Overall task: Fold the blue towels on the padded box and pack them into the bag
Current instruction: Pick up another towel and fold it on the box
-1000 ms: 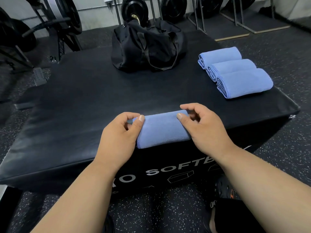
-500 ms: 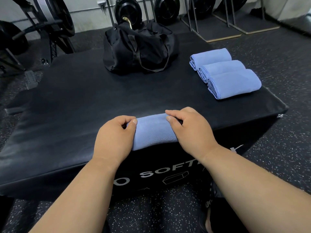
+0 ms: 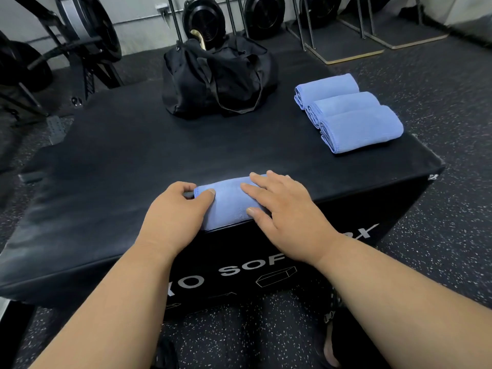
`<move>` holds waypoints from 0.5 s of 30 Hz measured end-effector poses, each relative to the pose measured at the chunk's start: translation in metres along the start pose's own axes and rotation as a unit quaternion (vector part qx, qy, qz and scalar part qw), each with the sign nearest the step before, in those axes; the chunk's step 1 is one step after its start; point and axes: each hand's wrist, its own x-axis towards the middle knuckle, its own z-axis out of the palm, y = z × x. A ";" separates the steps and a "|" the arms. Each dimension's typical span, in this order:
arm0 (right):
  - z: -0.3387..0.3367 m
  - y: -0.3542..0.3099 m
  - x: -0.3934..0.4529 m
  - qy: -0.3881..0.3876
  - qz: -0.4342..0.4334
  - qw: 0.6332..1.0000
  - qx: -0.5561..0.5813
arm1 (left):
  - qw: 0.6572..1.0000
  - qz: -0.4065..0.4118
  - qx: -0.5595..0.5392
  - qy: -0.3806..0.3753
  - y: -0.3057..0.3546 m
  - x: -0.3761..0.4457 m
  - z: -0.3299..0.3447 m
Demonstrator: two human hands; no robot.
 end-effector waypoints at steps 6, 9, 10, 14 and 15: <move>-0.013 0.012 -0.011 0.027 0.029 0.999 -0.002 | 0.999 -0.012 -0.002 -0.051 0.025 -0.010 0.021; -0.025 0.025 -0.014 0.085 0.070 0.994 -0.010 | 0.997 0.007 -0.017 -0.068 0.045 -0.013 0.046; -0.029 0.030 -0.015 0.107 0.082 0.991 -0.017 | 0.997 0.014 -0.019 -0.068 0.052 -0.012 0.056; -0.050 0.051 -0.023 0.160 0.146 0.976 -0.022 | 0.995 0.027 -0.048 -0.083 0.085 -0.006 0.096; -0.056 0.057 -0.026 0.170 0.163 0.972 -0.022 | 0.994 0.029 -0.062 -0.089 0.094 -0.005 0.106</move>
